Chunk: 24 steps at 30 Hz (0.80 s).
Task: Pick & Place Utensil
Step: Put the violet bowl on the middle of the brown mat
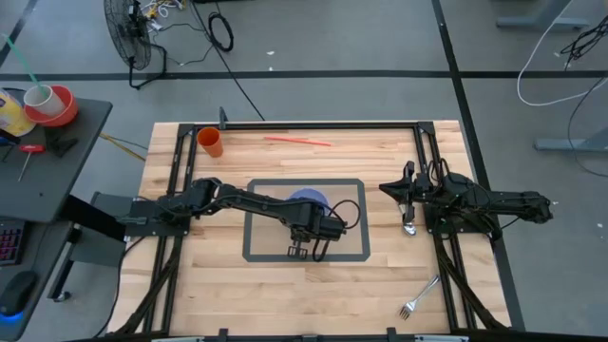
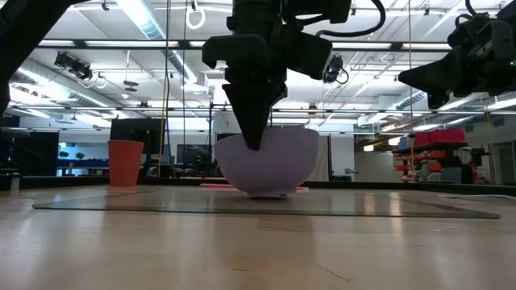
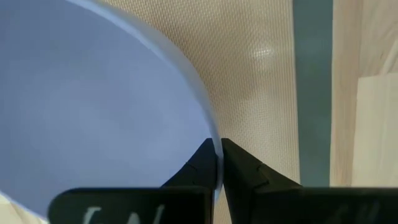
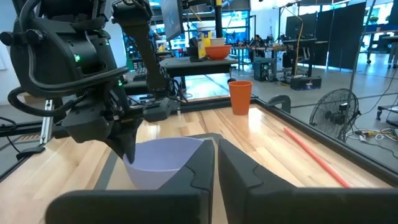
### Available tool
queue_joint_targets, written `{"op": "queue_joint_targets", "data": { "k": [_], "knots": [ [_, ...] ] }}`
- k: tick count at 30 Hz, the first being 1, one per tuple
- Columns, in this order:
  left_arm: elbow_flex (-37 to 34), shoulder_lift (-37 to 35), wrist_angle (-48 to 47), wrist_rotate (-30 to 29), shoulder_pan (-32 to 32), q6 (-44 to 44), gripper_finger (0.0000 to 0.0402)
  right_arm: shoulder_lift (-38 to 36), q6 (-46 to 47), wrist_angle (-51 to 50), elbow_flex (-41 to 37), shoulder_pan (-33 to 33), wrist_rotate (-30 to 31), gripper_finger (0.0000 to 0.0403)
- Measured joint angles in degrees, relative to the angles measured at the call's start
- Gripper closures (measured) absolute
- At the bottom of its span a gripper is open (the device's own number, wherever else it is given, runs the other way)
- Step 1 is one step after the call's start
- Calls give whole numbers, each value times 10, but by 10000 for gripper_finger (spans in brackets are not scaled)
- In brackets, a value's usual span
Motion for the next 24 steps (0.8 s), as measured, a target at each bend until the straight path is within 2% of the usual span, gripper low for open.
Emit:
{"op": "queue_joint_targets", "data": {
  "k": [16,24],
  "knots": [
    [0,1,-14,-2,-10,0,375,0,0,0,0,0,0,376],
    [0,1,-12,-3,-10,-15,311,0,0,0,0,0,0,376]
  ]
}}
